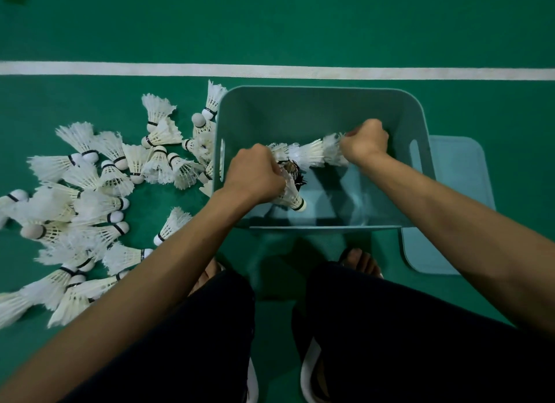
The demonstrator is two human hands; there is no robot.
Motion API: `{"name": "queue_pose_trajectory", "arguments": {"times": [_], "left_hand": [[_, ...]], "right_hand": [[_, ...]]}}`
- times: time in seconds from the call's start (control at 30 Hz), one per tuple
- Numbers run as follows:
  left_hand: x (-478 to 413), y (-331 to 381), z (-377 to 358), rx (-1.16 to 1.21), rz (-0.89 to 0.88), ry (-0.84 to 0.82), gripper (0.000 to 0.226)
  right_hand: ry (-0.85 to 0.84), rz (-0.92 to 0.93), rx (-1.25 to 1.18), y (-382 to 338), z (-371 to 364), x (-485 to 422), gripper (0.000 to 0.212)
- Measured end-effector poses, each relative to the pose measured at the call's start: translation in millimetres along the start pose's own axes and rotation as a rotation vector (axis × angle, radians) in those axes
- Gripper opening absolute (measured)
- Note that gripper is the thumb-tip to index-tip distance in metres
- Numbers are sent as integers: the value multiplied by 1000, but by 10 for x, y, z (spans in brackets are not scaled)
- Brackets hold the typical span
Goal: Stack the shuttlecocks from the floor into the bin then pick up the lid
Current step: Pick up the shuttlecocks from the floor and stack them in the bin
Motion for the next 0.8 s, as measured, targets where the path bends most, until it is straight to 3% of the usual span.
{"name": "queue_pose_trajectory", "arguments": {"times": [0.2,0.27,0.37,0.4,0.53,0.63,0.67,0.7,0.8], "left_hand": [[-128,44,-89,50,-32,-74,22],[-150,85,-131,69,-39,-126,26],[-127,144,-188,128,-9,-185,27],[-110,169,-219,150,5,-195,25],[21,255,-235,151,-31,-183,25],[81,276,-92,135,-100,-170,36],[90,263,-57,123,-115,-171,30],[99,244,-21,102,-131,-179,26],[89,251,45,74,-226,-218,44]], "right_hand": [[-112,-263,-210,136,-312,-208,26],[-133,-292,-212,202,-340,-237,24],[-216,-302,-186,302,-342,-223,5],[-244,-289,-172,313,-309,-207,9],[-231,-63,-111,106,-1,-108,10],[-124,167,-138,-168,435,105,27],[-148,278,-176,-235,554,225,32],[-222,415,-199,-295,639,346,37],[-594,731,-71,-323,629,612,50]]}}
Point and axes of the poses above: each hand's wrist, its own x-axis away from the middle knuckle, its own z-axis out of the back of the hand, y = z × x, the point moved 4 cm from there along -x, towards the middle knuckle, and after that the axes turned 15 degrees about y, right-handed, at the moved point
